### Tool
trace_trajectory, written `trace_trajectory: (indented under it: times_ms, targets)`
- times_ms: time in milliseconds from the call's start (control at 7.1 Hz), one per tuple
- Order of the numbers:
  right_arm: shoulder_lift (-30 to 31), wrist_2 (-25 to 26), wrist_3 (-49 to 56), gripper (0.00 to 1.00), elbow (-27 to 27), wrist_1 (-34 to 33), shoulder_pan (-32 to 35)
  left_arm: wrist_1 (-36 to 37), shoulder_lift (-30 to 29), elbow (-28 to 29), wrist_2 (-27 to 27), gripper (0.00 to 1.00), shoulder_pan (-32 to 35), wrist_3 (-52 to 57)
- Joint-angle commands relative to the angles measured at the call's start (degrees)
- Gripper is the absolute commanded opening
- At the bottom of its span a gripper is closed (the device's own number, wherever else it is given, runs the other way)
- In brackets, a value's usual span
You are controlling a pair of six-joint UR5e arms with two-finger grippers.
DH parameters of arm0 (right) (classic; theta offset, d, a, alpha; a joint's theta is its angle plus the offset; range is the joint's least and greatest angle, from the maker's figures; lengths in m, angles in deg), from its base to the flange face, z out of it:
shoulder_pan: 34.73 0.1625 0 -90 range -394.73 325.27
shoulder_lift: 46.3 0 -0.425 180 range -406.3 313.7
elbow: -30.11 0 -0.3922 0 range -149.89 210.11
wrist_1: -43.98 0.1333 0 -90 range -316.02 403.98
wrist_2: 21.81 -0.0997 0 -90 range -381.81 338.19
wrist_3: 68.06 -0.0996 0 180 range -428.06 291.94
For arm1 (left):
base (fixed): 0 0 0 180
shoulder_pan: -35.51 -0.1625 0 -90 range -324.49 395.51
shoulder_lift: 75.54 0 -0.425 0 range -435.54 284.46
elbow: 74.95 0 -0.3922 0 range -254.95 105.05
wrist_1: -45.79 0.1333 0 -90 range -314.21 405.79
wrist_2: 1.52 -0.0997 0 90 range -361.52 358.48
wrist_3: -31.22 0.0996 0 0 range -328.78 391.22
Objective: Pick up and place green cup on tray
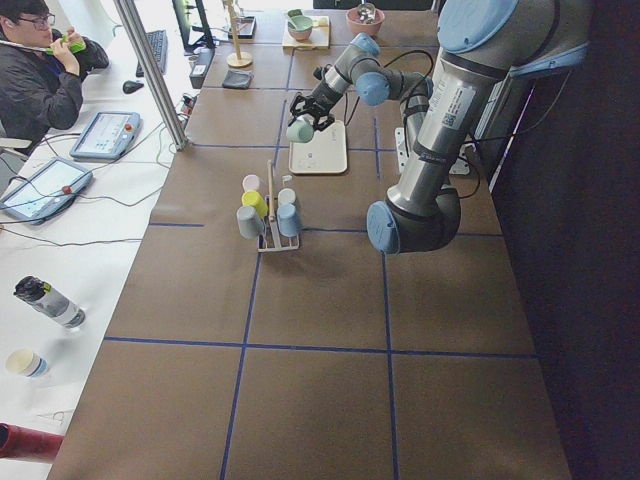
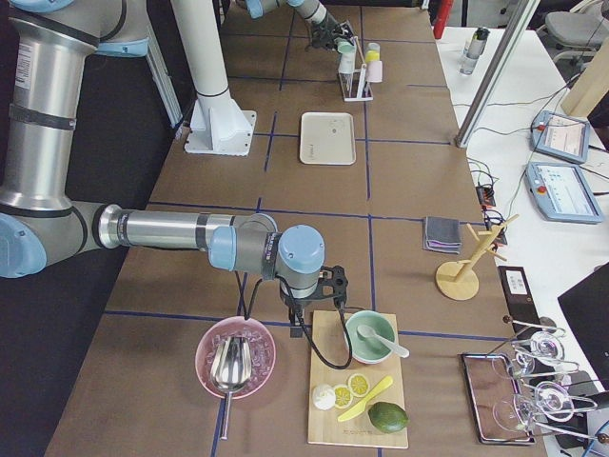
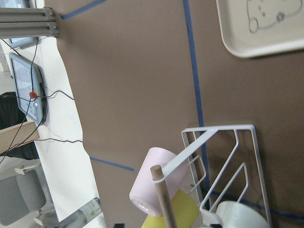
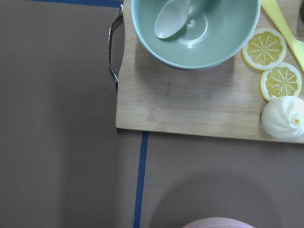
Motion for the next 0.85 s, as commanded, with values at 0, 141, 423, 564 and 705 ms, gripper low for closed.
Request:
trace_trajectory:
  times_ms: [0, 141, 423, 564, 705]
  targets:
    - [-0.36, 0.05, -0.1, 1.0, 0.35, 0.01, 0.0, -12.96, 0.59, 0.05, 3.64, 0.57, -0.12, -15.4]
    - [-0.36, 0.05, -0.1, 1.0, 0.7, 0.01, 0.0, -20.68, 0.68, 2.4, 3.65, 0.57, -0.47, -21.79]
    - [-0.44, 0.05, -0.01, 1.0, 0.71, 0.01, 0.0, -47.06, 0.77, 14.31, 3.47, 0.57, -0.74, -32.0]
    - [-0.44, 0.05, -0.01, 1.0, 0.79, 0.01, 0.0, -59.3, 0.68, 19.86, 3.3, 0.57, -0.83, -37.27]
    - [-0.44, 0.05, -0.01, 1.0, 0.71, 0.01, 0.0, -69.0, 0.68, 24.7, 2.86, 0.6, -0.92, -40.02]
